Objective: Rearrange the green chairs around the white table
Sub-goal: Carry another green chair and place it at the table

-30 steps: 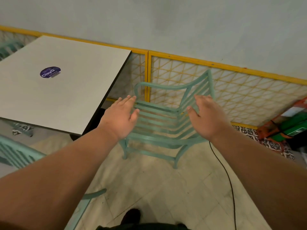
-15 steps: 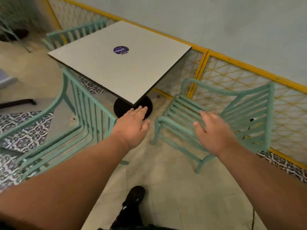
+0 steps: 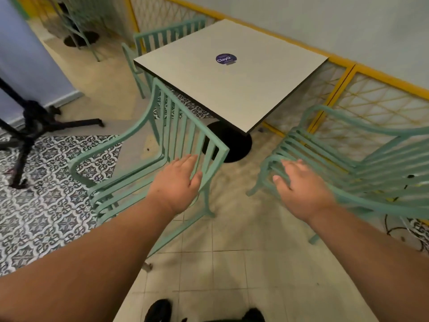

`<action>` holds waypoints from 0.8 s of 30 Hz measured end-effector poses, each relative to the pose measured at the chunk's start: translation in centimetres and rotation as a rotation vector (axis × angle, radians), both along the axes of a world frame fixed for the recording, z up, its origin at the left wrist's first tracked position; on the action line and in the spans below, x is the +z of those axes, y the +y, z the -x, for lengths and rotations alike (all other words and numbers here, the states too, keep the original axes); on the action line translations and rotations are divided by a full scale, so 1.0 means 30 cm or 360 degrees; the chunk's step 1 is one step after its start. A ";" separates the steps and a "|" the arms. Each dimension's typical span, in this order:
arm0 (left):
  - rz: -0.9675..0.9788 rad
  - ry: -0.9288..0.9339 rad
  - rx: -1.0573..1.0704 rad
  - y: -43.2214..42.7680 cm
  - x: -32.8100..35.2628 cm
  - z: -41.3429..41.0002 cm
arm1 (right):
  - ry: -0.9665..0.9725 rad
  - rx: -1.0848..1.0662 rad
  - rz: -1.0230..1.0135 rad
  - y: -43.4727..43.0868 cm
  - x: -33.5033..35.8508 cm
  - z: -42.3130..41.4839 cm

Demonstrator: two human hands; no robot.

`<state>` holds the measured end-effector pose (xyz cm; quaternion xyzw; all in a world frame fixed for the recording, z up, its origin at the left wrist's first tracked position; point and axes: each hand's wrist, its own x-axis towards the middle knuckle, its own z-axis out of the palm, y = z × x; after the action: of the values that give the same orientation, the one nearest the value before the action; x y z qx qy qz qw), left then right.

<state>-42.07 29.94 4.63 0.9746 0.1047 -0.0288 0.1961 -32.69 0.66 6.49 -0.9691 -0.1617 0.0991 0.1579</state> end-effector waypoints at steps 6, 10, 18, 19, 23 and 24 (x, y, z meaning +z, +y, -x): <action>0.0009 0.0115 -0.0011 0.288 -0.115 0.131 | 0.0050 -0.0023 0.0013 0.282 -0.116 0.137; -0.0016 0.0173 -0.0014 0.428 -0.222 0.213 | 0.0112 -0.0022 -0.0014 0.445 -0.209 0.207; 0.0073 0.0286 0.0069 0.451 -0.500 0.161 | 0.0167 0.0171 0.0149 0.637 -0.413 0.136; 0.0077 0.0282 0.0078 0.441 -0.533 0.157 | 0.0140 0.0210 0.0157 0.652 -0.433 0.120; 0.0128 0.0308 0.0144 0.422 -0.672 0.154 | 0.0066 0.0446 0.0213 0.698 -0.521 0.066; 0.0134 0.0309 0.0165 0.424 -0.710 0.159 | 0.0053 0.0512 0.0234 0.713 -0.547 0.055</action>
<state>-46.84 42.65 -16.65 0.9513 0.1723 -0.1171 0.2270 -34.35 22.05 -9.91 -0.9378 -0.3044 0.1506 0.0715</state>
